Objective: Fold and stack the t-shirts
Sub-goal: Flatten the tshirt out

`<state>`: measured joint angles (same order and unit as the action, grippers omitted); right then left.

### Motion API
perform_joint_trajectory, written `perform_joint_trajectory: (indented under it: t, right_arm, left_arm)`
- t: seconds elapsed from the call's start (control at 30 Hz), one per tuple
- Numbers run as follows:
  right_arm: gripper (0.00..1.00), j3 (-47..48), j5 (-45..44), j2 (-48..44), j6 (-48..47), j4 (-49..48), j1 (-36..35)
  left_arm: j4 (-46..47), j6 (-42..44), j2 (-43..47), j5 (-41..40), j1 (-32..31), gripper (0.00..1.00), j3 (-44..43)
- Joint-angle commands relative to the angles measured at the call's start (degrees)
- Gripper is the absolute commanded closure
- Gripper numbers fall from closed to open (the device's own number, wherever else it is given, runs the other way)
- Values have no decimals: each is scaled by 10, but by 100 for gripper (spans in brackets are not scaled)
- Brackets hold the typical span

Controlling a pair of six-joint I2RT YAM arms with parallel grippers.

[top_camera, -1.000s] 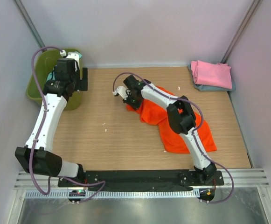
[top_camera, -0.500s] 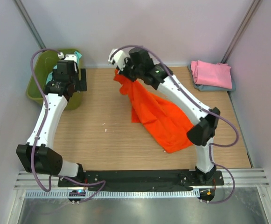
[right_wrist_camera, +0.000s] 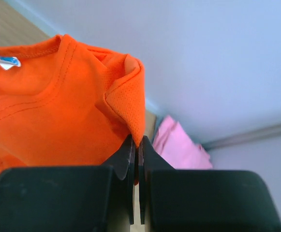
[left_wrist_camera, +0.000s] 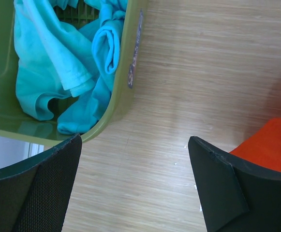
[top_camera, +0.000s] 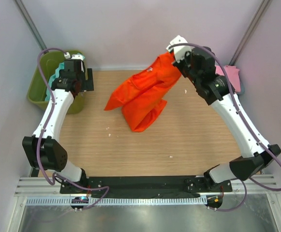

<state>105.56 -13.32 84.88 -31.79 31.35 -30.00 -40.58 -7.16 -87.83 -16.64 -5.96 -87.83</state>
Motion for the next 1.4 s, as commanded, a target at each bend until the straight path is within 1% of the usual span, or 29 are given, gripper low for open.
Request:
perform_joint_trajectory:
  t: [0.0,0.07,0.1,0.13,0.17,0.2,0.23,0.27,0.3,0.33,0.4,0.43,0.5,0.53,0.57,0.6,0.63,0.67,0.7,0.73,0.77,0.83,0.87,0.93,0.97,1.03,1.13,1.2,1.37]
  right_arm:
    - [99,-169,-29,-24,-9,-18,103]
    - [99,-237,-27,-42,-9,-30,151]
    - [99,-275,-28,-42,-13,-31,189]
    - [94,-339,-67,-38,-20,-28,206]
    - [91,-360,-75,-24,-15,-12,222]
    - [87,-373,-74,-19,-8,0,253]
    - [56,-363,-59,-15,6,12,259]
    - [35,-347,-43,-15,6,29,260]
    - [20,-308,-17,-23,2,27,259]
    - [11,-287,43,-24,-3,21,250]
    - [10,-228,98,-13,-32,1,232]
    - [11,-207,152,-3,-54,7,206]
    - [14,-144,190,46,-67,22,177]
    - [15,-122,209,71,-75,54,151]
    - [16,-100,250,93,-83,74,143]
    - [19,-53,270,146,-83,93,133]
    - [21,-27,290,175,-84,139,127]
    - [23,27,327,203,-81,161,116]
    - [25,56,339,236,-78,181,112]
    - [27,88,351,293,-78,232,108]
    - [28,151,369,323,-77,257,94]
    - [31,197,392,386,-91,318,75]
    - [32,220,399,399,-97,328,68]
    - [32,232,404,426,-111,338,54]
    - [29,241,407,433,-112,338,43]
    - [29,253,433,457,-120,346,37]
    - [29,307,461,494,-143,388,25]
    - [29,312,465,502,-145,398,15]
    - [29,289,459,504,-159,390,-5]
  left_arm:
    - [18,-15,-6,18,3,9,-32]
    - [17,-13,-7,18,4,9,-35]
    - [16,-12,-8,19,4,9,-35]
    - [16,-9,-7,19,3,9,-37]
    - [15,-8,-8,18,4,9,-37]
    - [13,-8,-7,17,3,9,-37]
    - [13,-5,-4,17,3,9,-35]
    - [12,-4,-2,16,3,9,-33]
    - [11,-3,-1,16,3,9,-31]
    - [10,-3,4,15,3,9,-28]
    - [11,-3,8,16,3,9,-15]
    - [11,-4,10,15,4,9,-9]
    - [10,-7,11,14,3,9,1]
    - [9,-7,12,14,3,9,4]
    - [9,-5,14,15,4,9,6]
    - [7,-4,16,15,4,9,7]
    - [8,-3,18,15,3,9,7]
    - [7,-2,20,13,4,9,8]
    - [8,0,21,11,4,9,8]
    - [8,1,22,8,5,9,8]
    - [7,2,24,7,6,8,9]
    - [8,5,25,1,10,8,16]
    - [8,5,28,-1,11,8,18]
    - [7,4,28,-4,14,8,25]
    - [8,4,30,-6,15,8,28]
    - [9,3,34,-6,19,8,34]
    - [9,4,36,-8,19,8,41]
    - [9,4,38,-8,20,8,43]
    - [10,1,42,-7,24,8,52]
